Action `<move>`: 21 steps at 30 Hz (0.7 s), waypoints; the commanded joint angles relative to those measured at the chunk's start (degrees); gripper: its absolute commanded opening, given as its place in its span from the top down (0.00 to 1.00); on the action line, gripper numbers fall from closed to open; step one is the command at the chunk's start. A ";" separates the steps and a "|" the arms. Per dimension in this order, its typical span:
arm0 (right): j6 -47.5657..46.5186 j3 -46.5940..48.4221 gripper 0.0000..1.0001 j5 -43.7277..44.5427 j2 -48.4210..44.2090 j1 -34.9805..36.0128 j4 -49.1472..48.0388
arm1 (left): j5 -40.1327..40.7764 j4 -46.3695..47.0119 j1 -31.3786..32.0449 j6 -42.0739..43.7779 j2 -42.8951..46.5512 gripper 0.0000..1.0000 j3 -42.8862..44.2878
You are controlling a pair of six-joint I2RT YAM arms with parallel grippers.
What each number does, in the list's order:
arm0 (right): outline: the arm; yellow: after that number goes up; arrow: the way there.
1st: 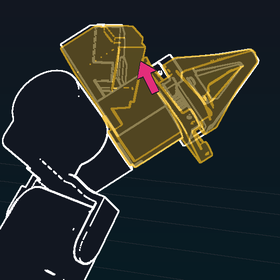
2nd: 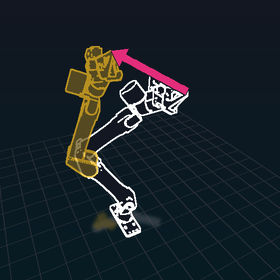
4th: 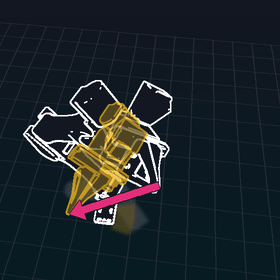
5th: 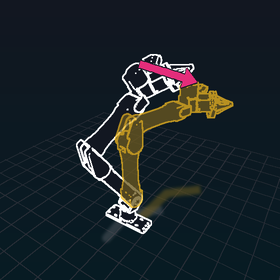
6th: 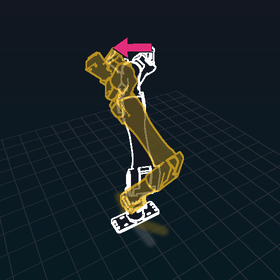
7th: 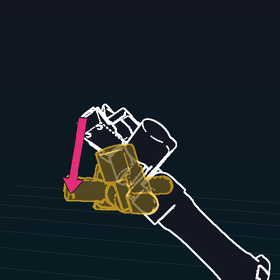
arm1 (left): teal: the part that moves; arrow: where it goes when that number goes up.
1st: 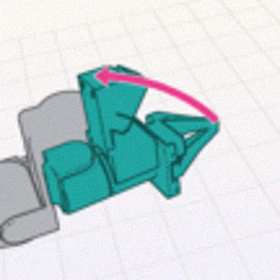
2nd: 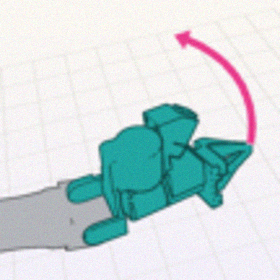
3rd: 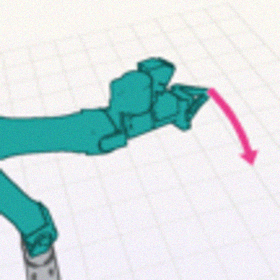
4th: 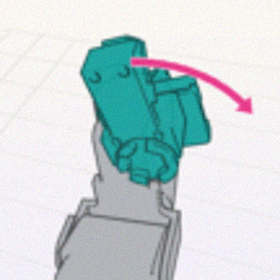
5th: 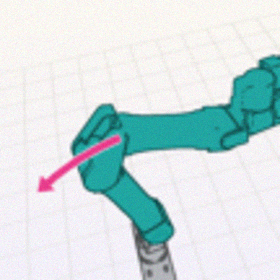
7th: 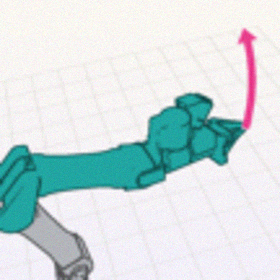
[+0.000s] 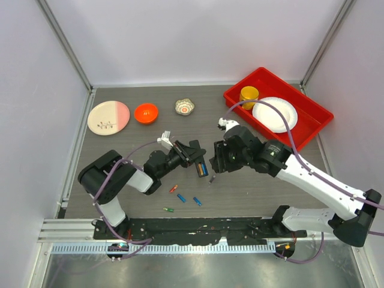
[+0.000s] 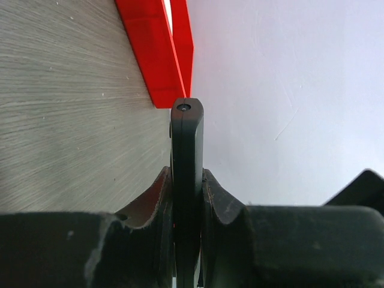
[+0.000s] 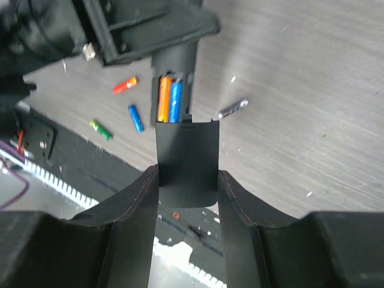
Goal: Load the batteries into the remote control
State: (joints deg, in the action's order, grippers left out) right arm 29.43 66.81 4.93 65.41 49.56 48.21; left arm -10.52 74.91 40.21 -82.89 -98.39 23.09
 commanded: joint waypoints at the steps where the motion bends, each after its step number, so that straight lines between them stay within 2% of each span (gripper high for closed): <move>1: -0.43 3.51 0.99 -3.17 2.18 3.43 7.08 | 5.51 13.59 1.19 1.42 -1.01 1.00 1.87; 9: 2.12 0.79 0.99 1.31 5.60 6.51 0.84 | 8.59 10.87 1.89 -0.86 -0.49 1.00 0.55; 16: 3.09 -0.97 0.99 6.14 7.98 8.18 -4.95 | 7.36 10.43 2.60 -2.10 -0.93 1.00 1.34; 21: 3.09 -1.33 0.99 8.25 9.83 8.54 -6.28 | 6.22 5.68 2.77 -3.06 0.39 1.00 1.17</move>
State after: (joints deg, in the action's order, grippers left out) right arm 31.75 65.39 9.52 74.37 57.67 45.93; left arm -3.73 74.91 42.63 -85.06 -99.63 23.55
